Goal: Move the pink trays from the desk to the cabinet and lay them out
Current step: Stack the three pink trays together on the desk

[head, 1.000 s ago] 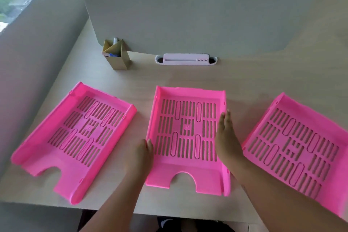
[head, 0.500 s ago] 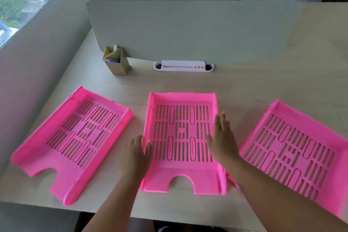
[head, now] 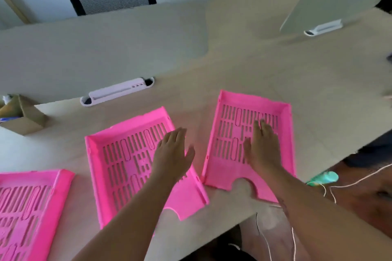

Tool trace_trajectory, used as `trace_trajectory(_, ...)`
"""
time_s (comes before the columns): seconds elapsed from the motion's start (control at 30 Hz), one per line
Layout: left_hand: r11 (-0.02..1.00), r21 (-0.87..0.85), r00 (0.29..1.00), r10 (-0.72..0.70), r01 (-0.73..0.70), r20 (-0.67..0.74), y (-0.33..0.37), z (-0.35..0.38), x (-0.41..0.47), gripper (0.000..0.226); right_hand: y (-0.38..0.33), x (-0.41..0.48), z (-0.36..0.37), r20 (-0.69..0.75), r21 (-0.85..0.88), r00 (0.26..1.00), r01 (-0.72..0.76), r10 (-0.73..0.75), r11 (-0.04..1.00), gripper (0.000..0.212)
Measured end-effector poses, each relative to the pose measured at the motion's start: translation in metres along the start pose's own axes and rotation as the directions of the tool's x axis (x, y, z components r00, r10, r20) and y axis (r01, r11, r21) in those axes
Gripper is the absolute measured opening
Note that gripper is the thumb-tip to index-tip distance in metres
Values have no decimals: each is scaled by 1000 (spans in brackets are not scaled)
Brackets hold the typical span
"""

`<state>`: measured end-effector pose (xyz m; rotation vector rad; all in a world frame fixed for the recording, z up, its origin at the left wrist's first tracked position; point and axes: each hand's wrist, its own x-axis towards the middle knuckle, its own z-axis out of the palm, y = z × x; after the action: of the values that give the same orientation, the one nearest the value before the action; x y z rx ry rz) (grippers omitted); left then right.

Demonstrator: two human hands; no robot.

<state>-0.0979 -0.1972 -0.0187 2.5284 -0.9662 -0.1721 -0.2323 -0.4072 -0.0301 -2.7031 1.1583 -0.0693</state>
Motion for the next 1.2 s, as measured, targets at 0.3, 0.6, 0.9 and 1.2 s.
trace_trajectory(0.3, 930, -189, 922, -252, 315, 294, 81, 57, 33, 54, 103, 6, -1, 170, 142, 958, -255, 230, 956, 68)
trace_trajectory(0.6, 901, -207, 914, -333, 381, 234, 103, 68, 41, 18, 146, 32, -12, 203, 499, 965, -248, 166, 830, 56)
trace_trajectory(0.9, 886, -234, 916, -397, 400, 64, 73, -11, 23, 17, 77, 60, -41, 154, 555, 987, -39, -56, 831, 55)
trace_trajectory(1.2, 763, -236, 754, -640, 601, -148, -39, -69, -77, 16, -85, 23, 1, 219, 631, 928, 100, -300, 769, 53)
